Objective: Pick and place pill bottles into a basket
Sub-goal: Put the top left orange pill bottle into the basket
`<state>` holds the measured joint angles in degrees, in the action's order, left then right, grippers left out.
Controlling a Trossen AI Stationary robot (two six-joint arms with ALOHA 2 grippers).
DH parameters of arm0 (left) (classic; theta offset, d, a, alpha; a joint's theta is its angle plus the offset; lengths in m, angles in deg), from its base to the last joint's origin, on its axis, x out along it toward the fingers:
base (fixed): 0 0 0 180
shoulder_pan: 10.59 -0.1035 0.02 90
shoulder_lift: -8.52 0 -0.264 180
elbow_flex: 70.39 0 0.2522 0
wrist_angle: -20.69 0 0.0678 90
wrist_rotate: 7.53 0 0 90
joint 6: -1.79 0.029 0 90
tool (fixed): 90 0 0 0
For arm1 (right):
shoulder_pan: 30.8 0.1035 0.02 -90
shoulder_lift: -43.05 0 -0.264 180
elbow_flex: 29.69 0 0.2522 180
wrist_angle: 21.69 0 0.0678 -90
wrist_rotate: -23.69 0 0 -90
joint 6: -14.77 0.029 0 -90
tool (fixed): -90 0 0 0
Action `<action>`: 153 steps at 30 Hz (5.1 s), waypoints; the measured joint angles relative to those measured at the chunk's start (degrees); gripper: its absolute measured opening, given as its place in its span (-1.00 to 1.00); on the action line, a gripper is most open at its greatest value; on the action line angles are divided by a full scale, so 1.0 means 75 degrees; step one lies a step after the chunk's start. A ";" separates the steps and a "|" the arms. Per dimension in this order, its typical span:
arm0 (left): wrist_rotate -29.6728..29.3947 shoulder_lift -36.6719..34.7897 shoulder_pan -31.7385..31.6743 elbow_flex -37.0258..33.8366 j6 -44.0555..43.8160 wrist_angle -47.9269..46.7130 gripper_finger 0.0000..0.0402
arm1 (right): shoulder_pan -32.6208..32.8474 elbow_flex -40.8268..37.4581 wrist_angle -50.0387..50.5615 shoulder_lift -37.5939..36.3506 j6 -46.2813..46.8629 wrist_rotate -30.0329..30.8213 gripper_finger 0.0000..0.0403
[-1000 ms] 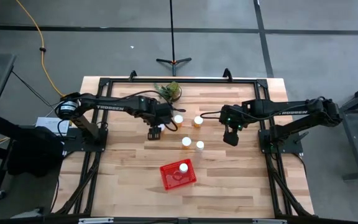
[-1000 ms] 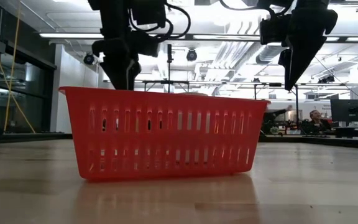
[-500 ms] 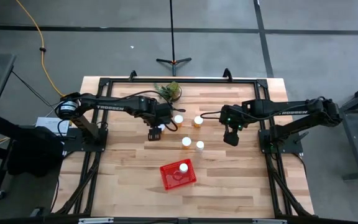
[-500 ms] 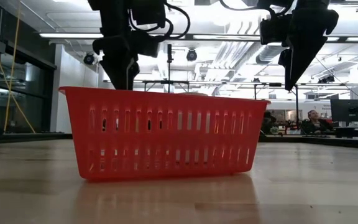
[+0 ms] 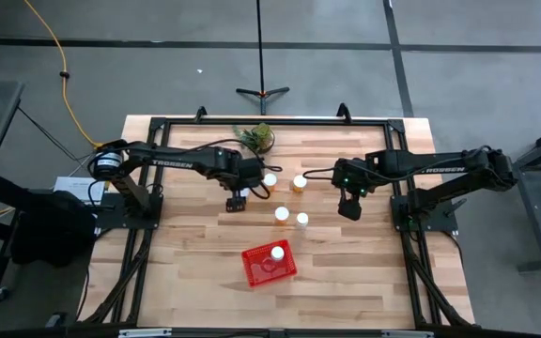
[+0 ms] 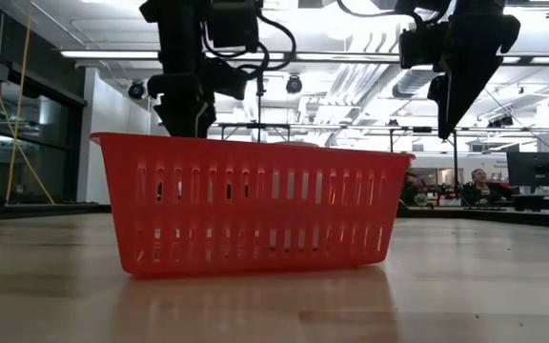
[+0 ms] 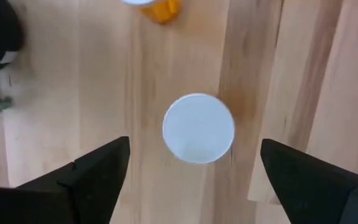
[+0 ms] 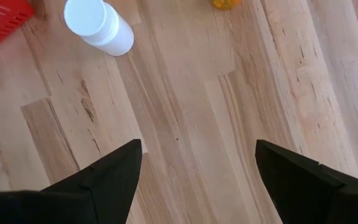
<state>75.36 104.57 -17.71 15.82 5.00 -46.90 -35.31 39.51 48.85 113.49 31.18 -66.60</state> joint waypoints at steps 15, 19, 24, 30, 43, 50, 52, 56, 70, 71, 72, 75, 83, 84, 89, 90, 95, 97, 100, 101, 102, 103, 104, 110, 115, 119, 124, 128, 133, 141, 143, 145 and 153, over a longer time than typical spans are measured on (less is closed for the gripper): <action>0.0248 0.0697 -0.0006 -0.0004 0.0159 0.0424 0.94 | 0.0000 0.0000 0.0146 0.0001 -0.0052 0.0047 0.51; 0.0247 0.0727 -0.0009 -0.0076 0.0187 0.0475 0.92 | 0.0000 0.0000 0.0202 0.0001 -0.0052 0.0037 0.51; 0.0282 0.0729 -0.0009 -0.0644 0.0109 0.0547 0.92 | 0.0000 0.0000 0.0232 0.0001 -0.0052 0.0020 0.51; 0.0539 0.0729 -0.0003 -0.0848 -0.0123 0.1143 0.92 | 0.0000 0.0000 0.0238 0.0001 -0.0122 0.0038 0.51; 0.0389 0.0729 -0.0073 -0.1019 0.0000 0.1626 0.92 | 0.0000 0.0000 0.0334 0.0001 -0.0119 0.0044 0.51; 0.0482 0.0727 -0.0364 -0.1021 0.0002 0.1763 0.92 | -0.0003 0.0000 0.0340 0.0001 -0.0114 0.0041 0.51; 0.0633 0.0727 -0.0450 -0.1021 0.0000 0.1766 0.92 | 0.0000 0.0000 0.0345 0.0001 -0.0114 0.0041 0.51; 0.0978 0.0727 -0.0563 -0.1021 -0.0003 0.1767 0.92 | 0.0000 0.0000 0.0356 0.0001 -0.0111 0.0041 0.51; 0.1691 0.0724 -0.0557 -0.1021 0.0009 0.1784 0.63 | -0.0001 0.0000 0.0366 0.0001 -0.0111 0.0043 0.51; 0.1685 0.0725 -0.0557 -0.1021 0.0023 0.1788 0.58 | -0.0002 0.0000 0.0366 0.0001 -0.0111 0.0044 0.51; 0.1678 0.0724 -0.0557 -0.1021 0.0027 0.1790 0.53 | -0.0003 0.0000 0.0366 0.0001 -0.0111 0.0044 0.51; 0.1678 0.0724 -0.0557 -0.1021 0.0032 0.1785 0.38 | -0.0003 0.0000 0.0366 0.0001 -0.0111 0.0044 0.51; 0.1941 0.0721 -0.0557 -0.1021 -0.0035 0.1643 0.11 | 0.0000 0.0000 0.0386 0.0001 -0.0111 0.0044 0.51; 0.2055 0.0718 -0.0557 -0.1021 -0.0054 0.1599 0.11 | -0.0001 0.0000 0.0413 0.0001 -0.0111 0.0044 0.51; 0.2577 0.0571 -0.0543 -0.1021 -0.0213 0.1223 0.20 | -0.0003 0.0000 0.0474 0.0001 -0.0111 0.0129 0.51; 0.2683 0.0501 -0.0536 -0.1021 -0.0261 0.1185 0.22 | -0.0003 0.0000 0.0474 0.0001 -0.0111 0.0134 0.51; 0.3172 -0.0008 -0.0483 -0.1021 -0.0628 0.1131 0.17 | -0.0002 0.0000 0.0471 -0.0001 -0.0099 0.0166 0.51; 0.3389 -0.0210 -0.0375 -0.1021 -0.0841 0.1184 0.11 | -0.0003 0.0000 0.0471 0.0001 -0.0052 0.0169 0.51; 0.3800 -0.0468 -0.0125 -0.1021 -0.1302 0.1283 0.11 | 0.0000 0.0000 0.0468 0.0001 -0.0040 0.0169 0.51; 0.3925 -0.0552 0.0001 -0.1021 -0.1483 0.1396 0.11 | -0.0003 0.0000 0.0468 0.0001 -0.0021 0.0180 0.51; 0.4004 -0.0619 0.0149 -0.1017 -0.1661 0.1491 0.11 | -0.0001 0.0000 0.0463 0.0001 -0.0020 0.0196 0.51; 0.4034 -0.0662 0.0327 -0.0991 -0.1808 0.1545 0.13 | -0.0002 0.0000 0.0463 0.0001 -0.0020 0.0200 0.51; 0.4017 -0.0685 0.0517 -0.0917 -0.1954 0.1559 0.16 | -0.0003 0.0000 0.0458 -0.0001 -0.0028 0.0204 0.51; 0.3437 -0.0690 0.1583 -0.0142 -0.2718 0.1848 0.21 | -0.0191 0.0000 0.0448 0.0001 -0.0212 0.0255 0.51; 0.2744 -0.0696 0.2221 0.0212 -0.3479 0.2337 0.11 | -0.0438 0.0000 0.0342 0.0000 -0.0458 0.0215 0.51; 0.2194 -0.0596 0.2639 0.0212 -0.3982 0.2563 0.15 | -0.0500 0.0000 0.0270 -0.0001 -0.0641 0.0169 0.51; 0.1838 -0.0141 0.3058 0.0209 -0.4200 0.2964 0.25 | -0.0495 0.0000 0.0264 0.0001 -0.0432 0.0061 0.51; 0.1839 0.0274 0.3170 0.0209 -0.4131 0.3076 0.16 | -0.0487 0.0000 0.0221 0.0001 -0.0114 -0.0040 0.51; 0.1720 0.0649 0.3149 0.0197 -0.4000 0.3007 0.14 | -0.0486 0.0000 0.0147 0.0001 0.0350 -0.0548 0.51; 0.1502 0.1135 0.3150 0.0203 -0.3532 0.3041 0.28 | -0.0312 0.0000 -0.0297 0.0001 0.0594 -0.0606 0.51; 0.1504 0.1261 0.3147 0.0212 -0.3437 0.3118 0.23 | -0.0262 0.0000 -0.0399 0.0001 0.0706 -0.0630 0.51; 0.1495 0.1363 0.3147 0.0194 -0.3360 0.3023 0.18 | -0.0196 0.0000 -0.0438 0.0001 0.0757 -0.0635 0.51; 0.1078 0.1393 0.3144 0.0200 -0.3235 0.3151 0.36 | -0.0023 0.0000 -0.0473 0.0001 0.0813 -0.0639 0.51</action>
<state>83.45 115.01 5.88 17.32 -19.26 -23.27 -35.49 39.51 45.30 113.50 37.28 -71.39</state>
